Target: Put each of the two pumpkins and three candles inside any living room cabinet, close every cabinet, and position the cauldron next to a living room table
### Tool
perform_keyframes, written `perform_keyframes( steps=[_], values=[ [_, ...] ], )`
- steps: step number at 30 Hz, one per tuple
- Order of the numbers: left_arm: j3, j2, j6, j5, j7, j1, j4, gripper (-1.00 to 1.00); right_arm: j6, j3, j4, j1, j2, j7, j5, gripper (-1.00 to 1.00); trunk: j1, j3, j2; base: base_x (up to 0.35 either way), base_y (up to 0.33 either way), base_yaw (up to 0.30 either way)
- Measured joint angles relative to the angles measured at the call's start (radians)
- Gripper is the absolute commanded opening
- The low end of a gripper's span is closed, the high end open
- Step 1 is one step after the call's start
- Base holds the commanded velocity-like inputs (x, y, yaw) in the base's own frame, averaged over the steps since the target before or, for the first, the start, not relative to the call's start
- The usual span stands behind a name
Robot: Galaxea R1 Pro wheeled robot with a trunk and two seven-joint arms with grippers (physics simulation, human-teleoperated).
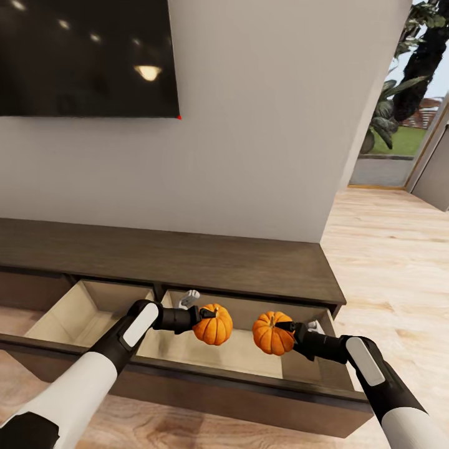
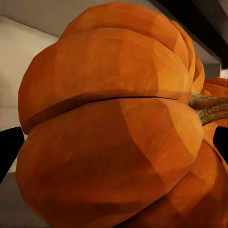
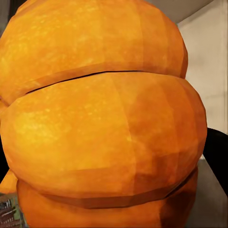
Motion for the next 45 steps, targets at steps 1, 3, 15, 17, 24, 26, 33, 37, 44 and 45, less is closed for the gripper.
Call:
perform_keyframes(
  steps=[1,3,15,17,24,26,33,37,44,45],
  values=[
    [0.000,0.000,0.000,-0.001,0.001,0.000,0.000,-1.00,-0.001,0.000,0.000,0.000,0.001,-0.011,0.004,-1.00,0.000,0.000,0.000,0.040,0.000,0.000],
    [-0.001,0.000,-0.001,0.000,0.002,0.000,0.000,-1.00,-0.001,0.000,0.000,-0.001,0.008,-0.058,-0.003,-1.00,0.000,0.000,0.000,0.109,-0.013,0.000],
    [-0.001,-0.002,0.000,0.002,0.009,-0.003,0.001,-1.00,-0.001,0.000,0.000,-0.006,0.023,-0.147,0.000,-1.00,0.000,0.000,0.000,0.029,-0.010,0.000],
    [-0.001,-0.003,0.002,0.001,0.013,-0.003,0.001,-1.00,-0.001,0.000,0.000,-0.006,0.023,-0.160,-0.001,-1.00,0.000,0.000,0.000,0.001,-0.051,0.000],
    [0.002,-0.005,0.005,0.001,0.044,-0.003,0.000,-1.00,-0.001,0.000,0.000,-0.006,0.023,-0.178,-0.006,-1.00,0.000,0.000,0.000,0.000,-0.081,0.000],
    [0.003,-0.005,0.005,0.001,0.046,-0.003,0.000,-1.00,-0.001,0.000,0.000,-0.006,0.024,-0.179,-0.006,-1.00,0.000,0.000,0.000,0.000,-0.017,0.000],
    [0.003,-0.005,0.002,0.000,0.048,-0.003,0.000,-1.00,-0.001,0.000,0.000,-0.006,0.029,-0.180,-0.006,-1.00,0.000,0.000,0.000,0.000,-0.003,0.000],
    [0.004,-0.004,0.002,-0.001,0.047,-0.003,0.000,-1.00,-0.001,0.000,0.000,-0.006,0.030,-0.179,-0.007,-1.00,0.000,0.000,0.000,0.000,0.000,0.000],
    [0.004,-0.003,0.002,-0.002,0.045,-0.003,0.000,-1.00,-0.001,-0.001,0.000,-0.006,0.031,-0.180,-0.006,-1.00,0.002,-0.015,-0.001,0.000,0.000,0.000],
    [0.004,-0.003,0.002,-0.003,0.045,-0.002,0.000,-1.00,-0.001,-0.001,0.001,-0.006,0.031,-0.180,-0.004,-1.00,0.002,-0.015,-0.001,0.000,0.000,0.000]
  ],
)
